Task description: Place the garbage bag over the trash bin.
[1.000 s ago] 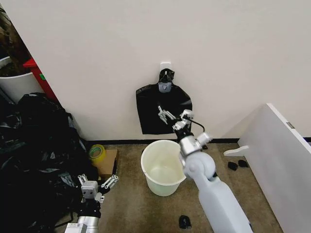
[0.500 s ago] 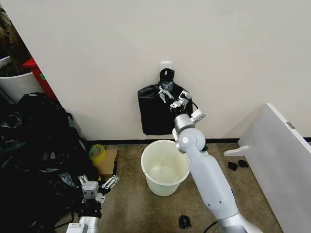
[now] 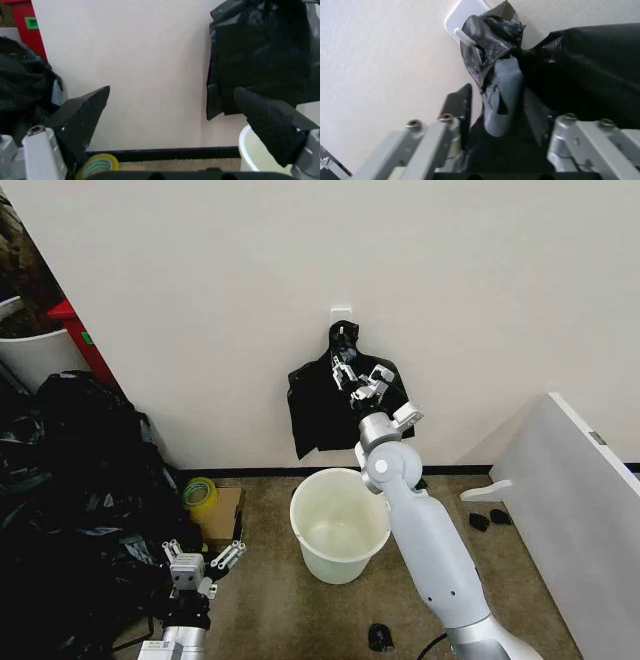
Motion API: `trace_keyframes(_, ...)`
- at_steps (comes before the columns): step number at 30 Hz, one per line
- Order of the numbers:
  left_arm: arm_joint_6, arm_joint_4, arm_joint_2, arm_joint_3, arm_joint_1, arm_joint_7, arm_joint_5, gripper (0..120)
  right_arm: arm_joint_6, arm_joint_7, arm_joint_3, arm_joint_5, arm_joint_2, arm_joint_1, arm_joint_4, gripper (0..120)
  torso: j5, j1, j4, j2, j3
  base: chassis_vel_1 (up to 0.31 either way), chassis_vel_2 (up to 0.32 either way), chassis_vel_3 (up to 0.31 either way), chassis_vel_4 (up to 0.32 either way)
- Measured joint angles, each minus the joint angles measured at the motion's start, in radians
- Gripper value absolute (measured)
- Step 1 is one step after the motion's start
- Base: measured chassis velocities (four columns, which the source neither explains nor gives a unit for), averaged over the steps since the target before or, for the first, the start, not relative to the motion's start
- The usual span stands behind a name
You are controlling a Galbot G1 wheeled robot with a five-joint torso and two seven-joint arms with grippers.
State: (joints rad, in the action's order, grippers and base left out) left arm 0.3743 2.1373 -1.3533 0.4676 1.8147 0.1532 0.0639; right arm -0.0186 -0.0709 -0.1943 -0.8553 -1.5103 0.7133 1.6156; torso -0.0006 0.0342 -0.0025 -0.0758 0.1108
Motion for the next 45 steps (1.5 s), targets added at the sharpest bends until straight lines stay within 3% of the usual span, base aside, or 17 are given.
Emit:
trace_keyframes(5,0.004,0.000,-0.001,-0.001,0.000,0.003,-0.003,97,0.000,-0.001,-0.005,0.006,-0.005,-0.002,-0.005,15,0.0000,0.000,0.0000,0.000,0.000,0.000,0.000,0.000,0.000)
trace_keyframes(6,0.005,-0.001,-0.001,-0.001,-0.001,0.004,-0.003,97,0.001,-0.001,-0.006,0.008,-0.004,-0.005,-0.007,7,0.0000,0.000,0.0000,0.000,0.000,0.000,0.000,0.000,0.000)
trace_keyframes(9,0.006,-0.002,-0.001,0.000,-0.002,0.005,-0.004,97,0.002,-0.001,-0.007,0.009,0.000,-0.004,-0.007,0,0.0000,0.000,0.0001,0.000,0.000,0.000,0.000,0.000,0.000)
trace_keyframes(18,0.006,-0.018,-0.001,-0.005,-0.012,0.007,-0.005,97,0.014,0.017,0.005,0.063,0.033,0.105,0.072,0,0.0001,0.000,0.0001,0.000,0.000,0.000,0.000,0.000,0.000)
trace_keyframes(30,0.006,-0.037,0.001,-0.011,-0.031,0.007,-0.008,97,0.050,0.046,0.044,0.214,0.118,0.365,0.256,0,0.0001,0.000,-0.0001,0.000,0.000,0.000,0.000,0.000,0.000)
trace_keyframes(45,0.001,-0.055,0.009,-0.020,-0.056,0.008,-0.007,97,0.188,0.075,0.055,0.492,0.193,0.671,0.383,0,-0.0001,0.000,0.0000,0.000,0.000,0.000,0.000,0.000,0.000)
